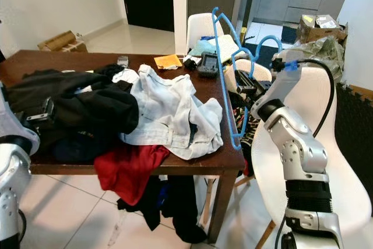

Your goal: Hang hanger

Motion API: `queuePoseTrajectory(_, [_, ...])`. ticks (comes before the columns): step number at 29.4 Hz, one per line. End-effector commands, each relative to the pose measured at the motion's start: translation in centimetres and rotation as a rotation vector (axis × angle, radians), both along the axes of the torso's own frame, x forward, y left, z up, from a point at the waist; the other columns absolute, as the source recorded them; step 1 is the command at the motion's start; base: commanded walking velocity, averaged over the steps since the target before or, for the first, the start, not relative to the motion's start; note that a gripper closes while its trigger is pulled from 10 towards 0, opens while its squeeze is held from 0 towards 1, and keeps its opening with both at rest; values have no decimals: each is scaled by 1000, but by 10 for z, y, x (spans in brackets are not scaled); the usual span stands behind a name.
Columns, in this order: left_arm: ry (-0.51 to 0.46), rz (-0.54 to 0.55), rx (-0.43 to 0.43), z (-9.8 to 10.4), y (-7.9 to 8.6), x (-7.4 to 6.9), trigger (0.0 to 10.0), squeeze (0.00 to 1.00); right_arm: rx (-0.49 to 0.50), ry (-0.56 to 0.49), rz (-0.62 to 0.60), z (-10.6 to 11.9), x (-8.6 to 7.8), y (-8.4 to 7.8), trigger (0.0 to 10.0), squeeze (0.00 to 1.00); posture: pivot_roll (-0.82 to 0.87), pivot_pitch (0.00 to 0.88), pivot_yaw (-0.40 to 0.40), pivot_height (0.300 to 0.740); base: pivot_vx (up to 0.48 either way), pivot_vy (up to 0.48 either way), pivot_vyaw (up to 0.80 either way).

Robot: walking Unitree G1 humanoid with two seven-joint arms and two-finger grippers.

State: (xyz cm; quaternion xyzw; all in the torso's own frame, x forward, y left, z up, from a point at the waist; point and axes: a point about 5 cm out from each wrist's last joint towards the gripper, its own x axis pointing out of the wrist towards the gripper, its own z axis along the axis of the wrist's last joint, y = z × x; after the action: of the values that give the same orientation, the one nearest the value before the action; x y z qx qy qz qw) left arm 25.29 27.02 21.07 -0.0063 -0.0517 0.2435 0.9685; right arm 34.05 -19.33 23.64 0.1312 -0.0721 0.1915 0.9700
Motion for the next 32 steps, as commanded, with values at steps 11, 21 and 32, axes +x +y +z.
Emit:
queuePoseTrajectory(11, [5,111,-10,-6,36,-8,10000,0,-3,2,11,2,1,4,10000,0,237,0,-29,740,0,310,0])
queuePoseTrajectory(21, [-29,77,-34,-1,35,5,10000,0,-5,2,12,3,1,5,10000,0,214,0,-26,740,0,336,0])
queuePoseTrajectory(32, [-40,11,-64,-6,22,15,10000,0,-13,1,2,4,-1,1,10000,0,199,0,-31,740,0,344,0])
